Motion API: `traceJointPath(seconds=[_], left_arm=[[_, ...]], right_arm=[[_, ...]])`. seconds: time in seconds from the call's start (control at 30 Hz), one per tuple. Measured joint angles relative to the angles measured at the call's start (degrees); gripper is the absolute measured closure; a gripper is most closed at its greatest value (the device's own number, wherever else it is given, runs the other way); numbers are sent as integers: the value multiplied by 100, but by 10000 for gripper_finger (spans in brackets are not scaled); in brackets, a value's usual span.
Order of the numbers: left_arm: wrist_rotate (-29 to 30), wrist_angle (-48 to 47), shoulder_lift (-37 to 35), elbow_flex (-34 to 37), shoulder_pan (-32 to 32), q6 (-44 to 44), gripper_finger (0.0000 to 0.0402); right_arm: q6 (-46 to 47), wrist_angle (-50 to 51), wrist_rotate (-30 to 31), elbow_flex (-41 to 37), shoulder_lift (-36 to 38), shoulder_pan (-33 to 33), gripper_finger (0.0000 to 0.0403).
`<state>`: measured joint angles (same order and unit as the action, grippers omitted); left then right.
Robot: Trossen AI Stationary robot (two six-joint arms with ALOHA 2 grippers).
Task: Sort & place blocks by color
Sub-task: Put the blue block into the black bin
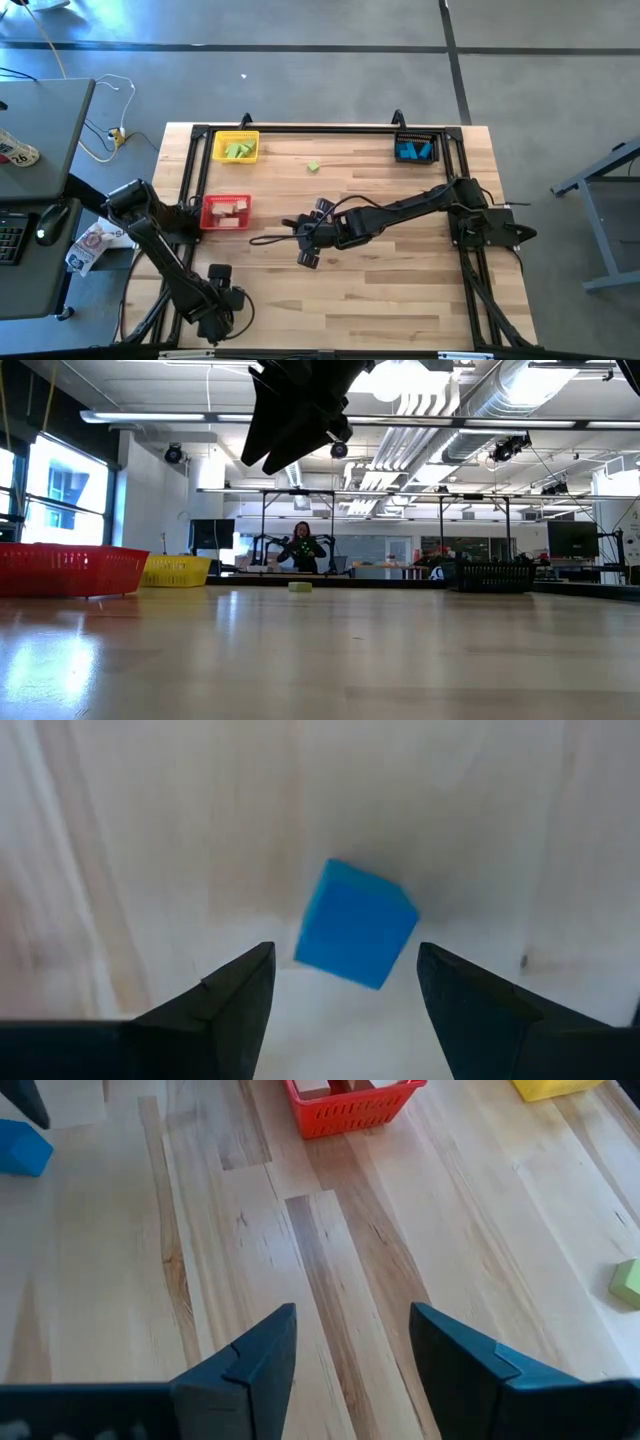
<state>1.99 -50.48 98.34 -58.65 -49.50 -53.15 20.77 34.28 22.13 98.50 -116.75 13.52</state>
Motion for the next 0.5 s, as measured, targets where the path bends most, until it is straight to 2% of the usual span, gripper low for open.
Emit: traceJointPath(seconds=[0.33,0.5], left_arm=[[254,289,33,9,15,237,174],[59,297,33,168,108,237,206]], right_arm=[[191,138,-1,2,0,2,221],[279,187,-2,2,0,2,221]])
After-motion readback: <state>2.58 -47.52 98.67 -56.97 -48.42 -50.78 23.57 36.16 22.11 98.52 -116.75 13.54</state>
